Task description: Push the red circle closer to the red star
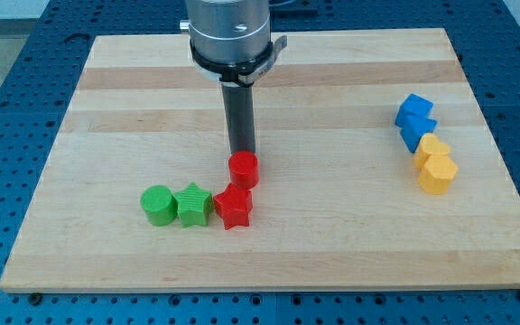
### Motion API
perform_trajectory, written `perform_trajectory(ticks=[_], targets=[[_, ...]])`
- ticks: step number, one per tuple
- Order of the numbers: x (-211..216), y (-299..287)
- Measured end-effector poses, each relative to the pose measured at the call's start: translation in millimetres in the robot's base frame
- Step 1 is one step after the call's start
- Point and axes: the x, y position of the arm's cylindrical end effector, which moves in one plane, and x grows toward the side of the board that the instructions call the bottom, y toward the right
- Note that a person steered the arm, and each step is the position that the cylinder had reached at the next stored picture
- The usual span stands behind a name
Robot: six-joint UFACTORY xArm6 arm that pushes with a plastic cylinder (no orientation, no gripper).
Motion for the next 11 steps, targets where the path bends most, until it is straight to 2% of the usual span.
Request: perform_trajectory(ticks=[1, 3, 4, 5, 7, 10, 11], targets=[[0.2, 3.1], [42.3, 35.5], [39.9, 35.7], [13.5, 32.8], [-22.0, -9.8], [-23.3, -82.5], [-11.3, -74.0]])
